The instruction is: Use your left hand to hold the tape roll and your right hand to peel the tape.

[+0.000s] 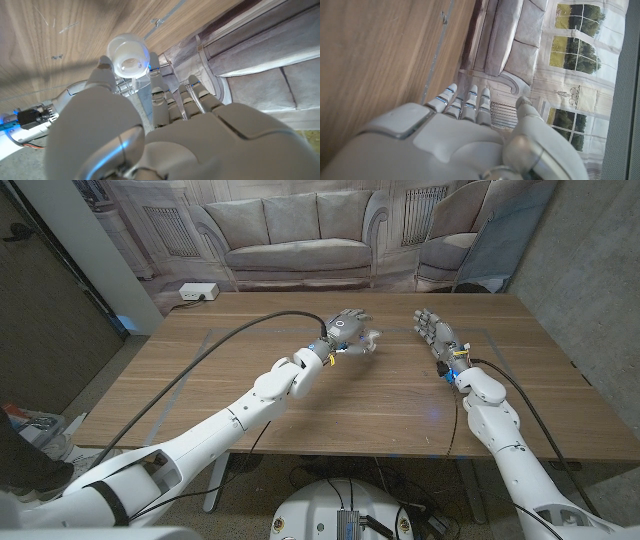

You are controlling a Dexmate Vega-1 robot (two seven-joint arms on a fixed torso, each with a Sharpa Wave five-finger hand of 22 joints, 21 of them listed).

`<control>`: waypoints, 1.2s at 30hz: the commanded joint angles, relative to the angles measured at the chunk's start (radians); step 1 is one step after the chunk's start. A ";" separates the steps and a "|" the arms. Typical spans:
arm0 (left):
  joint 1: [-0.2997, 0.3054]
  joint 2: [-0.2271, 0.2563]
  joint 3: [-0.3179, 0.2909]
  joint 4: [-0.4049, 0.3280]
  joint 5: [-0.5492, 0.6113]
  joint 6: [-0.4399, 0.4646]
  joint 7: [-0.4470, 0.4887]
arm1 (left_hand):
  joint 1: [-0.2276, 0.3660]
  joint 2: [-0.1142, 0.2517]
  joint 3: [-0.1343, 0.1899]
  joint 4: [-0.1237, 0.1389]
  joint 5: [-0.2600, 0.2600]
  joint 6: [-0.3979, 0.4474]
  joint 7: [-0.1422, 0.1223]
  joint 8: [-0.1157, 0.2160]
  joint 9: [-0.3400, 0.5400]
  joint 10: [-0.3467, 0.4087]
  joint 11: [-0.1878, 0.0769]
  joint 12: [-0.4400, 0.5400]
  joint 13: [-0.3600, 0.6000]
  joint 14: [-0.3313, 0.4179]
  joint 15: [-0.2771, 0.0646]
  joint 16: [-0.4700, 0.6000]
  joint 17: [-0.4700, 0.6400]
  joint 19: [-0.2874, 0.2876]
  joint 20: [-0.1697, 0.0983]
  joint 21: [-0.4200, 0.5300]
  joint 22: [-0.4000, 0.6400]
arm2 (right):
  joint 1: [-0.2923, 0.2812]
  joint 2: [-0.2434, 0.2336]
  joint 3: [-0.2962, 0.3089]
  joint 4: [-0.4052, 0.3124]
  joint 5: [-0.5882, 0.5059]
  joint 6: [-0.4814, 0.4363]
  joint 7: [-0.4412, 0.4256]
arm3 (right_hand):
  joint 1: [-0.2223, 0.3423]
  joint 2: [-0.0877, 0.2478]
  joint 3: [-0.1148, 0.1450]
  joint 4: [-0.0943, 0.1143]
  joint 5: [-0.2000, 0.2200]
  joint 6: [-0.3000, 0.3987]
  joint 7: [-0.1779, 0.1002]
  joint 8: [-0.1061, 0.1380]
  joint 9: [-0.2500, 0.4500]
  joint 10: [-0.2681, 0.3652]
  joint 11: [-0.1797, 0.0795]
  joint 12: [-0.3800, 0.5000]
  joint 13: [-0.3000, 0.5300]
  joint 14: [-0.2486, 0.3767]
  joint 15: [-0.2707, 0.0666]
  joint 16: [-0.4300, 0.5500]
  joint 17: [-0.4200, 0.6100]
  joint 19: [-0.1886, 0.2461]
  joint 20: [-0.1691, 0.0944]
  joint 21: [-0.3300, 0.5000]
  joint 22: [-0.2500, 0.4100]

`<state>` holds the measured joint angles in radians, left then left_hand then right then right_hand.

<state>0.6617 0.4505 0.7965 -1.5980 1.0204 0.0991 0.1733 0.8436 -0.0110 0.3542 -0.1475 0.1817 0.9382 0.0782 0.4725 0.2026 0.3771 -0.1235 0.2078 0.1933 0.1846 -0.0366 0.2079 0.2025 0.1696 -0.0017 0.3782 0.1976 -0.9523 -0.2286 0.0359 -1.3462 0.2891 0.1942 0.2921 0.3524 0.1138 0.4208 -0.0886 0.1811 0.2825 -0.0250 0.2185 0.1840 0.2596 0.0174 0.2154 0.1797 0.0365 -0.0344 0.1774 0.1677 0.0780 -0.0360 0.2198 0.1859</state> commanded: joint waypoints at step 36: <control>-0.130 -0.019 0.009 0.104 -0.360 -0.095 -0.135 | 0.161 0.179 0.070 0.068 0.007 -0.065 -0.036 0.203 0.284 -0.018 0.011 -0.010 0.011 -0.025 -0.047 -0.013 0.012 0.011 0.026 0.026 0.009 | -0.119 -0.242 -0.174 -0.255 -0.291 -0.008 -0.359 | 0.127 0.032 0.024 -0.063 0.001 0.088 0.000 0.010 0.006 0.071 0.001 0.023 0.003 0.065 0.019 0.007 0.000 0.042 -0.040 0.004 0.004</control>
<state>0.5758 0.4362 0.7801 -1.5210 0.6889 0.0209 0.0773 0.8436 -0.0110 0.3542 -0.1475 0.1785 0.8978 0.0394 0.4725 0.2027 0.3725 -0.1205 0.2035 0.2012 0.1716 -0.0378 0.1992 0.2108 0.1821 0.0116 0.3997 0.2026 -1.0430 -0.4049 -0.0940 -1.5398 0.0724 0.2056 0.0367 0.4659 0.1405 0.4374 -0.1466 0.1817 0.3577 -0.0212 0.2221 0.1886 0.3194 0.0193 0.2308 0.1798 0.0914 -0.0143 0.1774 0.1679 0.1104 -0.0392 0.2199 0.1888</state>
